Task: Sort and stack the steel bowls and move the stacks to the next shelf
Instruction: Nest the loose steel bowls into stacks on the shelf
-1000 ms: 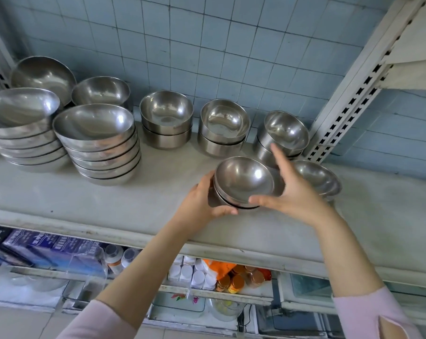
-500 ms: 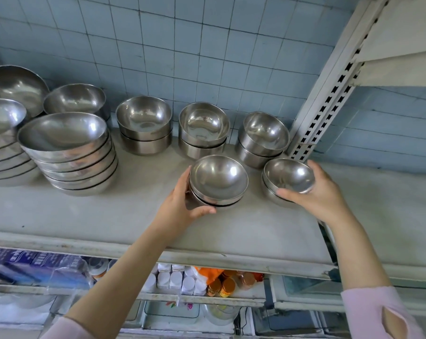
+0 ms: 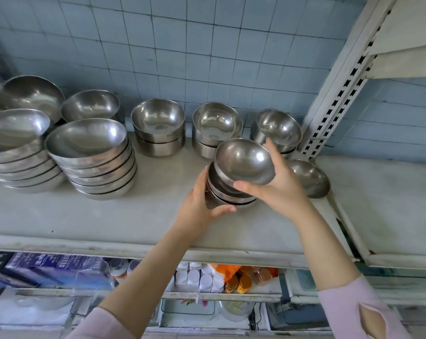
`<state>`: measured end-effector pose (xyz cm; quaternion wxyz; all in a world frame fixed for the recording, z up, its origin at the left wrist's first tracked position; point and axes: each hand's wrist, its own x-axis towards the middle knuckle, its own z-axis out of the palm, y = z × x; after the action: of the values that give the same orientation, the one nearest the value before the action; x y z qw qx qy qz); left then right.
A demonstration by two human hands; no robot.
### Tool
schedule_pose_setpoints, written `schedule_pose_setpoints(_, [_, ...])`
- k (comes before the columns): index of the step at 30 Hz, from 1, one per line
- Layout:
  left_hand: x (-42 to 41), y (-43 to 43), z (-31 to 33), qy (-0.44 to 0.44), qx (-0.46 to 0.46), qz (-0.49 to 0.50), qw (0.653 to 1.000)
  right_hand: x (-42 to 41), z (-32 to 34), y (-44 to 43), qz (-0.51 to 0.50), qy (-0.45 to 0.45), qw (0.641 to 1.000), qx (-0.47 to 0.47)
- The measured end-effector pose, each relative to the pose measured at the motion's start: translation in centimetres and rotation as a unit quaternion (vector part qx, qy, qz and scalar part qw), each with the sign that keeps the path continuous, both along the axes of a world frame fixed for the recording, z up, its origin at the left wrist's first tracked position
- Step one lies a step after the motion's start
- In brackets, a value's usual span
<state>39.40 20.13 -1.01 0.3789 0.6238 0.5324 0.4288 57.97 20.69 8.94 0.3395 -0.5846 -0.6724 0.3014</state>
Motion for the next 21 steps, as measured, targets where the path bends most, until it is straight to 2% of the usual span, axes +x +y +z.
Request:
schedule_pose_setpoints(8, [0.1, 0.0, 0.2, 0.008, -0.012, -0.004, 1.000, -1.0, -1.1, -0.2, -0.013, -0.046, 0.998, -0.034])
schedule_pose_setpoints(14, [0.1, 0.2, -0.1, -0.002, -0.007, -0.008, 1.000, -0.1, -0.3, 0.0, 0.023, -0.057, 0.997, -0.056])
schedule_pose_setpoints(18, [0.1, 0.5, -0.7, 0.010, -0.004, -0.008, 1.000, 4.9, -0.2, 0.7, -0.107, -0.060, 0.992, -0.002])
schedule_pose_setpoints(21, [0.1, 0.7, -0.9, 0.013, -0.004, -0.001, 1.000, 9.1, -1.2, 1.3, -0.159, -0.082, 0.983, -0.042])
